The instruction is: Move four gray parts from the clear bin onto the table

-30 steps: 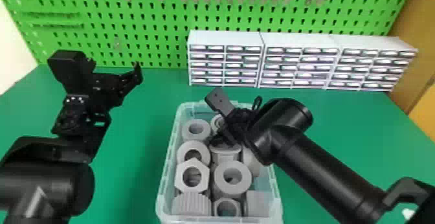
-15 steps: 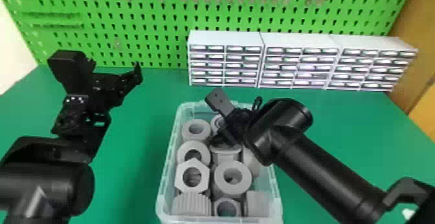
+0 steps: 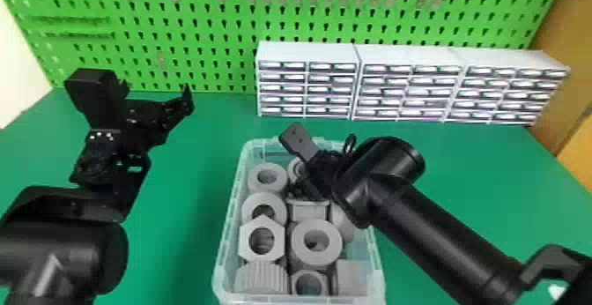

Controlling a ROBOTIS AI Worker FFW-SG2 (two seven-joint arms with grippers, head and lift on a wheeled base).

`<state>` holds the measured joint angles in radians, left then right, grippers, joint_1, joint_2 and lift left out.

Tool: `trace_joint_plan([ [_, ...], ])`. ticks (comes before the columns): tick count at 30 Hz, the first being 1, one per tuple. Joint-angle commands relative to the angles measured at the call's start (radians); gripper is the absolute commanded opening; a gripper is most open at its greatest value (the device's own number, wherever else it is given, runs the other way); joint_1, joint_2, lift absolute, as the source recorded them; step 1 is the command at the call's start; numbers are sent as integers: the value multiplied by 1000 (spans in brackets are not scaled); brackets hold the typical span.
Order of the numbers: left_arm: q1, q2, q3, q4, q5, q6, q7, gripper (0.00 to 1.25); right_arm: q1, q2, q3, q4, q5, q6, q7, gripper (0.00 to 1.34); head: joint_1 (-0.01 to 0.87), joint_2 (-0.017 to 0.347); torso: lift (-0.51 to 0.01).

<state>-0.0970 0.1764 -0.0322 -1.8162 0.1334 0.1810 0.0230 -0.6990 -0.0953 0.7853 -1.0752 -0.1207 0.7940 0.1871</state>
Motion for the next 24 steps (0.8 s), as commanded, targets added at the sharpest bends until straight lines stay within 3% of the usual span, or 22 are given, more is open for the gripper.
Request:
trace_joint_plan([
  [1, 0, 0, 0, 0, 0, 0, 0, 1141, 3, 0, 0, 0, 7, 4, 0, 604, 687, 26, -50],
  [6, 2, 0, 0, 0, 0, 0, 0, 1141, 4, 2, 2, -8, 26, 5, 0, 405, 687, 26, -50],
  [24, 3, 0, -2, 0, 0, 0, 0, 1141, 9, 2, 12, -51, 90, 5, 0, 405, 687, 26, -50],
])
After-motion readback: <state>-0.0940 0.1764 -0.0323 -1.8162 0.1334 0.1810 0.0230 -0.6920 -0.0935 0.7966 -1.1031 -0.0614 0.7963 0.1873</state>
